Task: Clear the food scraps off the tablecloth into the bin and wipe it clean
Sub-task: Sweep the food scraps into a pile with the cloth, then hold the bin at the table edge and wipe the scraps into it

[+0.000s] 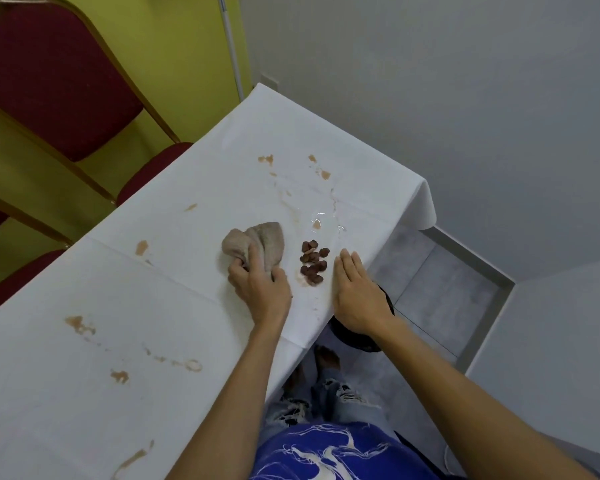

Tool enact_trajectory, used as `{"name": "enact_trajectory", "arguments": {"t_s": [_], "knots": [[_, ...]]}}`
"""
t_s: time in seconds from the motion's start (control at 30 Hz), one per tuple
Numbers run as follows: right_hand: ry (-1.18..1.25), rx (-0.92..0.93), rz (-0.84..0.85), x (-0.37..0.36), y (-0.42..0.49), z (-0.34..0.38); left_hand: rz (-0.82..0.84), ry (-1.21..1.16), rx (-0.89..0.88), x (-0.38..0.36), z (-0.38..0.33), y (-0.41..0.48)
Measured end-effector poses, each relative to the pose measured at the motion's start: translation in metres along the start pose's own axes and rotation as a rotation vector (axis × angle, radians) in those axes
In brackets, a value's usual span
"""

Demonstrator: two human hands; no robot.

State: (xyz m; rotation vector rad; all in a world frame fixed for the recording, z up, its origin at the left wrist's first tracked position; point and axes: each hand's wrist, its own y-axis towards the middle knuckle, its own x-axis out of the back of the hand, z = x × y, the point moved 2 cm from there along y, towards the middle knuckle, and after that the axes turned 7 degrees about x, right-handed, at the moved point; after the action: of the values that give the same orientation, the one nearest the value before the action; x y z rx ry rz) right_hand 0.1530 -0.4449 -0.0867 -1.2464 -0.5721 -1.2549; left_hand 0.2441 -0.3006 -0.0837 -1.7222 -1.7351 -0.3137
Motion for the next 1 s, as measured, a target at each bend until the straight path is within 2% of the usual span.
{"name": "enact_trajectory", "arguments": {"t_s": [0.17, 0.27, 0.37, 0.47, 0.57, 0.63, 0.73, 0.83, 0.93, 1.0], "knots": [[-0.021, 0.016, 0.042, 0.002, 0.003, -0.006, 0.126, -0.001, -0.056, -0.017, -0.017, -0.016], [0.005, 0.032, 0.033, 0.004, 0.002, -0.014, 0.084, 0.050, -0.086, -0.007, -0.010, -0.008], [0.034, 0.030, 0.049, 0.004, 0.000, -0.016, 0.011, 0.170, -0.036, 0.008, 0.003, 0.005], [0.097, 0.040, 0.034, 0.006, 0.000, -0.017, 0.026, 0.283, -0.038, 0.018, 0.008, 0.006], [0.230, 0.052, -0.039, 0.015, -0.007, -0.020, 0.012, 0.294, -0.080, 0.024, 0.006, -0.012], [0.336, 0.007, -0.122, 0.018, -0.017, -0.027, -0.054, 0.283, -0.133, 0.025, 0.002, -0.036], [0.497, -0.048, -0.251, 0.017, -0.036, -0.041, -0.103, 0.237, -0.294, 0.017, -0.009, -0.083], [0.617, -0.073, -0.314, 0.016, -0.058, -0.055, 0.071, 0.179, -0.389, -0.008, -0.016, -0.127], [0.676, -0.106, -0.311, 0.000, -0.078, -0.078, 0.362, 0.161, -0.213, -0.047, -0.009, -0.152], [0.684, -0.134, -0.279, -0.020, -0.089, -0.101, 0.471, 0.207, -0.092, -0.078, 0.005, -0.158]]}}
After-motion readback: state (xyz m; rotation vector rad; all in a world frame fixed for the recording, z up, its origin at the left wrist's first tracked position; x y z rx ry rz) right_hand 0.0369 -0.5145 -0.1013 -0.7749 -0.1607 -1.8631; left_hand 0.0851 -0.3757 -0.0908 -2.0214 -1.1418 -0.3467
